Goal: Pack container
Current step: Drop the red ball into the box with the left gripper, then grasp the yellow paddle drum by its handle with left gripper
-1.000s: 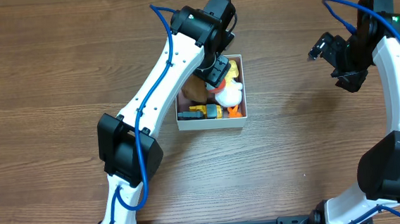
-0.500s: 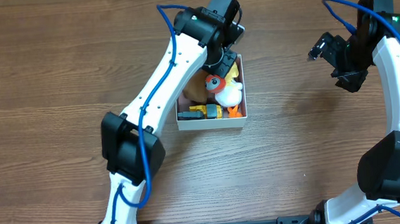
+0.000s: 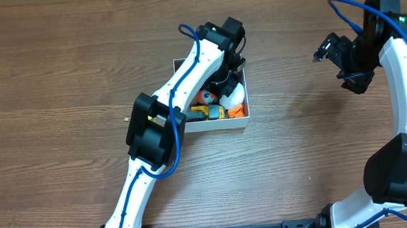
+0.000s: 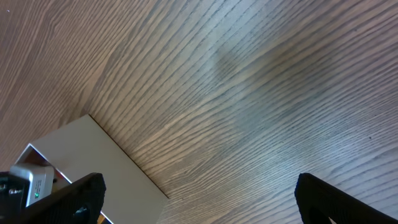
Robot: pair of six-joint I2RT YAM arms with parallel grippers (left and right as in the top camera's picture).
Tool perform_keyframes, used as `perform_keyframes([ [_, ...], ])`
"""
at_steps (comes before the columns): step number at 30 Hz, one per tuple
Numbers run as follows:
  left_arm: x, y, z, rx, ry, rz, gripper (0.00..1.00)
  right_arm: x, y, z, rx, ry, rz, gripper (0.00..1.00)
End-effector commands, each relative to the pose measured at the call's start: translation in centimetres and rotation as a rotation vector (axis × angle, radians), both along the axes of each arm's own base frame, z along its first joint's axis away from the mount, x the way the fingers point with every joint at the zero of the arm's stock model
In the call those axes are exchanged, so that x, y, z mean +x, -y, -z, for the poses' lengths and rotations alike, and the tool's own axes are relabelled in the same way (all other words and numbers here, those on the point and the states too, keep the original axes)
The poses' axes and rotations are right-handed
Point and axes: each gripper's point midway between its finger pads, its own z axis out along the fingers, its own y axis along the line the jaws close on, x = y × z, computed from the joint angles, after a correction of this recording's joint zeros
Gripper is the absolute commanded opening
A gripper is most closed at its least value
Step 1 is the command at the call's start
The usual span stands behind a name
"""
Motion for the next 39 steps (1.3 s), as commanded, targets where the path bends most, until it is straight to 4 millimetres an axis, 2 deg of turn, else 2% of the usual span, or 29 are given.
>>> perform_keyframes([
  [1, 1.2, 0.1, -5.8, -0.05, 0.138, 0.007, 0.24, 0.3, 0.0, -0.9, 0.001, 0.03, 0.005, 1.0],
  [5, 1.4, -0.3, -12.4, -0.105, 0.274, -0.007, 0.49, 0.3, 0.0, -0.9, 0.001, 0.03, 0.005, 1.0],
  [8, 0.5, -2.3, -17.8, -0.117, 0.361, -0.078, 0.66, 0.3, 0.0, -0.9, 0.001, 0.03, 0.005, 1.0],
  [9, 0.2, -2.9, -18.6, -0.116, 0.371, -0.091, 0.68, 0.3, 0.0, -0.9, 0.001, 0.03, 0.005, 1.0],
  [12, -1.7, -6.4, -21.2, -0.079, 0.363, -0.154, 0.76, 0.3, 0.0, -0.9, 0.001, 0.03, 0.005, 1.0],
  [15, -3.2, -9.8, -21.4, -0.014, 0.306, -0.202, 0.76, 0.3, 0.0, -0.9, 0.001, 0.03, 0.005, 1.0],
  [17, -4.1, -12.9, -20.8, 0.043, 0.228, -0.258, 0.74, 0.3, 0.0, -0.9, 0.001, 0.03, 0.005, 1.0],
  [20, -3.8, -15.9, -19.2, 0.074, 0.162, -0.356, 0.74, 0.3, 0.0, -0.9, 0.001, 0.03, 0.005, 1.0],
  [23, -4.5, -19.1, -16.2, 0.12, 0.047, -0.465, 0.73, 0.3, 0.0, -0.9, 0.001, 0.03, 0.005, 1.0],
  [25, -5.3, -20.4, -13.7, 0.125, -0.039, -0.492, 0.72, 0.3, 0.0, -0.9, 0.001, 0.03, 0.005, 1.0],
  [29, -6.8, -20.6, -7.7, 0.068, -0.167, -0.505, 0.72, 0.3, 0.0, -0.9, 0.001, 0.03, 0.005, 1.0],
  [31, -7.8, -20.5, -3.5, 0.061, -0.193, -0.51, 0.71, 0.3, 0.0, -0.9, 0.001, 0.03, 0.005, 1.0],
  [34, -8.5, -20.6, -0.6, 0.06, -0.195, -0.513, 0.67, 0.3, 0.0, -0.9, 0.001, 0.03, 0.005, 1.0],
  [35, -8.6, -20.6, 0.0, 0.062, -0.19, -0.513, 0.63, 0.3, 0.0, -0.9, 0.001, 0.03, 0.005, 1.0],
  [38, -9.0, -21.3, 1.7, 0.093, -0.169, -0.518, 0.37, 0.3, 0.0, -0.9, 0.001, 0.03, 0.005, 1.0],
  [39, -9.2, -21.7, 2.3, 0.112, -0.162, -0.529, 0.37, 0.3, 0.0, -0.9, 0.001, 0.03, 0.005, 1.0],
])
